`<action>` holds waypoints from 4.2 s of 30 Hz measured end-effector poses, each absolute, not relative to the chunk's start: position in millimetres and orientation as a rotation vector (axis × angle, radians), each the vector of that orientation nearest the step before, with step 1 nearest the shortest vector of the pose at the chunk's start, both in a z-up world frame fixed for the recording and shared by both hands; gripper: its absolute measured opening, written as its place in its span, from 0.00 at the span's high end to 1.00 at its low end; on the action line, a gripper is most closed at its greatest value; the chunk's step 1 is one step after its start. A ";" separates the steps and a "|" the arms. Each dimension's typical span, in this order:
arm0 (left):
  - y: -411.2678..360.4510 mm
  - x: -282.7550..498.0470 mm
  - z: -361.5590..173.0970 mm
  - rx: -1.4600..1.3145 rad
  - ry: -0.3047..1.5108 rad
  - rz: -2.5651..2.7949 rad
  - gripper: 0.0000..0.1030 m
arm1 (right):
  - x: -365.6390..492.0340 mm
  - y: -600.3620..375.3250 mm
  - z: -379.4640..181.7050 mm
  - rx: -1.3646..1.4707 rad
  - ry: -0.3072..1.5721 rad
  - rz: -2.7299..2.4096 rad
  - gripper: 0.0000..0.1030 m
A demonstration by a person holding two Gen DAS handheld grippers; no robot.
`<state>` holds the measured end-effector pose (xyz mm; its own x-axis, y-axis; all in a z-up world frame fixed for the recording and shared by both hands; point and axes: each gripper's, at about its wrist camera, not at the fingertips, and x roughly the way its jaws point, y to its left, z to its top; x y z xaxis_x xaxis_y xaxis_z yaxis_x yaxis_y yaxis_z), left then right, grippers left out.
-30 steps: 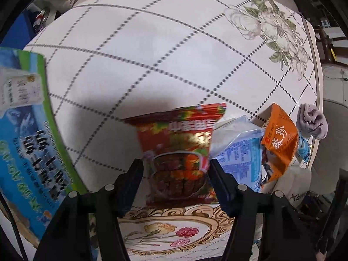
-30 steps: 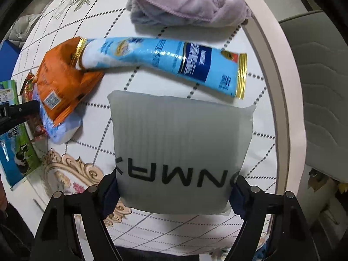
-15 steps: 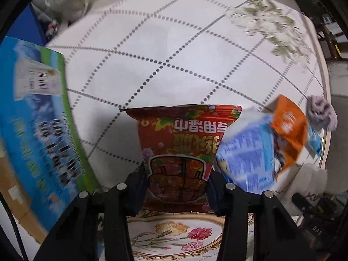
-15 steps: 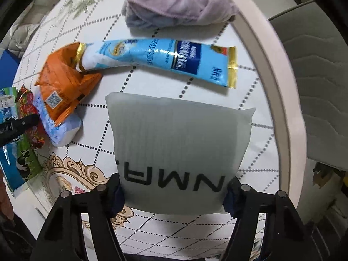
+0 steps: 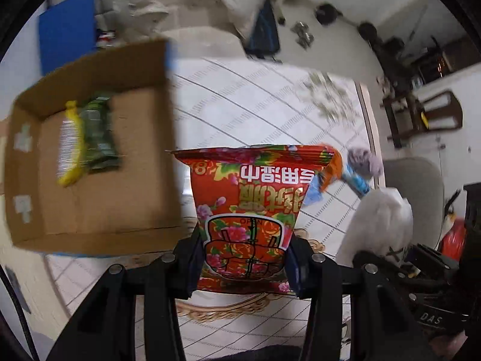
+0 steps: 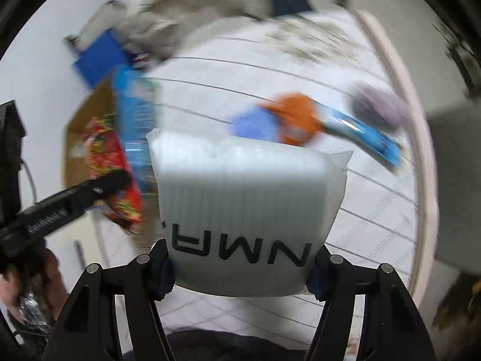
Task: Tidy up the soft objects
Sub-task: 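Carry red bag and white pack into the box and open both grippers, then grasp the blue-white milk pouch with the left gripper while the right grasps the orange bag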
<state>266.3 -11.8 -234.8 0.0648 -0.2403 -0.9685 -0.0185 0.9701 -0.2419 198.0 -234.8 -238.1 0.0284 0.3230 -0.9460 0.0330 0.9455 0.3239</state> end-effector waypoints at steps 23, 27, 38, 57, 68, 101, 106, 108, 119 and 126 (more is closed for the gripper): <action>215.3 280.7 -366.3 -0.289 1.772 0.118 0.59 | 290.7 96.3 -349.2 -0.101 1.689 0.375 0.32; 213.4 276.7 -375.2 -0.291 1.803 0.111 0.58 | 286.8 103.5 -358.8 -0.118 1.704 0.380 0.32; 204.5 282.2 -326.0 -0.231 1.685 0.095 0.16 | 286.4 99.0 -342.3 -0.124 1.713 0.334 0.00; 189.6 185.6 -197.5 -0.150 1.316 0.176 0.01 | 220.1 41.0 -202.1 -0.106 1.380 0.220 0.00; 187.2 145.5 -154.0 -0.159 1.235 0.197 0.01 | 178.0 23.6 -153.2 -0.077 1.274 0.234 0.00; -116.7 284.2 -356.3 -0.073 1.666 -0.039 0.04 | 316.7 -283.3 -361.4 0.218 1.672 0.051 0.22; -119.6 292.5 -372.1 -0.120 1.701 -0.034 0.11 | 325.6 -284.7 -395.8 0.221 1.708 0.085 0.57; -122.6 297.6 -376.5 -0.170 1.712 -0.049 0.11 | 321.9 -293.5 -385.2 0.260 1.680 0.088 0.57; -181.9 322.8 -435.2 -0.221 1.889 -0.117 0.15 | 314.2 -343.2 -342.8 0.301 1.592 -0.008 0.57; -194.1 307.2 -422.2 -0.070 1.816 -0.115 0.65 | 301.6 -353.3 -331.0 0.306 1.587 -0.028 0.57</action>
